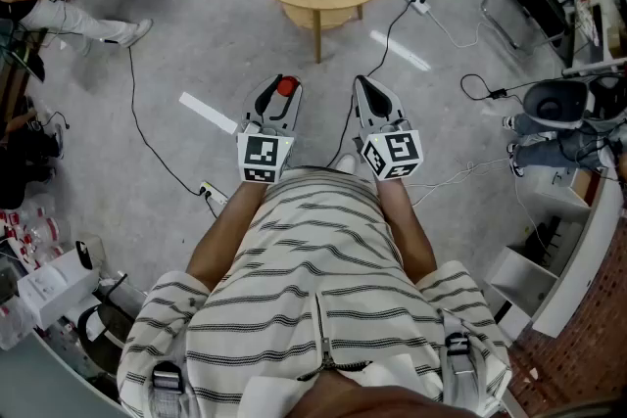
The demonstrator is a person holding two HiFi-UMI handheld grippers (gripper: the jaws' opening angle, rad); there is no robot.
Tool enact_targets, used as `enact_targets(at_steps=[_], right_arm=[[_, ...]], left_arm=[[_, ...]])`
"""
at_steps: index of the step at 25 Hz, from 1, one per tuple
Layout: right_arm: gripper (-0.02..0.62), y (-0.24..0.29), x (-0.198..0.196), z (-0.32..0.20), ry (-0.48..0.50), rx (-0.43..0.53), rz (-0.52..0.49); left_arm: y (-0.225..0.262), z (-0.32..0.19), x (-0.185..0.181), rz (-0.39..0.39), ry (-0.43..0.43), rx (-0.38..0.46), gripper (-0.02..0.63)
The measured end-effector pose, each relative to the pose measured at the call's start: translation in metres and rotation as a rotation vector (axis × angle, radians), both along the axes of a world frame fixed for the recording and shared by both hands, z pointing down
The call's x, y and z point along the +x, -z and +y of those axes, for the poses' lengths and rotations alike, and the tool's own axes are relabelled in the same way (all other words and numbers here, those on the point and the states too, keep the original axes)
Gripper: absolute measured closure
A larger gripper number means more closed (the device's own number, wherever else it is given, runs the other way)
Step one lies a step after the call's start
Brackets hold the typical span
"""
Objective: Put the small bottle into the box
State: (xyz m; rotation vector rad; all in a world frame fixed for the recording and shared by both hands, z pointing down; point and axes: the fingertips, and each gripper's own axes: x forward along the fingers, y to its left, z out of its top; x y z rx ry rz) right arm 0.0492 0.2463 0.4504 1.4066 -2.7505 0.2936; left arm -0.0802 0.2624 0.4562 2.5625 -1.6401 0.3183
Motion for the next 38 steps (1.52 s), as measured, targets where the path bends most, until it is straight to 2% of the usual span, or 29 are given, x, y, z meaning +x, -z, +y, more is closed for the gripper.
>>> enact_targets(at_steps=[13,20,33,38], right_arm=[[0.578,0.003,0.015,-0.008,0.071,0.012,-0.002],[0.578,0.003,0.041,-0.016,0.106,0.015,-0.016],[0.578,-0.002,0.095,-0.029,0.183,0.017,-0.023],[0.578,-0.009,0.096,-0.036,0.185,0.001,-0.021]], left_arm=[[0.001,-0.008,0.025,-0.014,0.025,0.001,0.451],[0.001,-0.010,0.051,-0.008,0.061,-0.004,0.451],[0.000,-0.019,0.120,-0.004,0.102,0.008,0.451],[-0.002,-0.025,0.129,-0.001,0.096,0.001,0.451]])
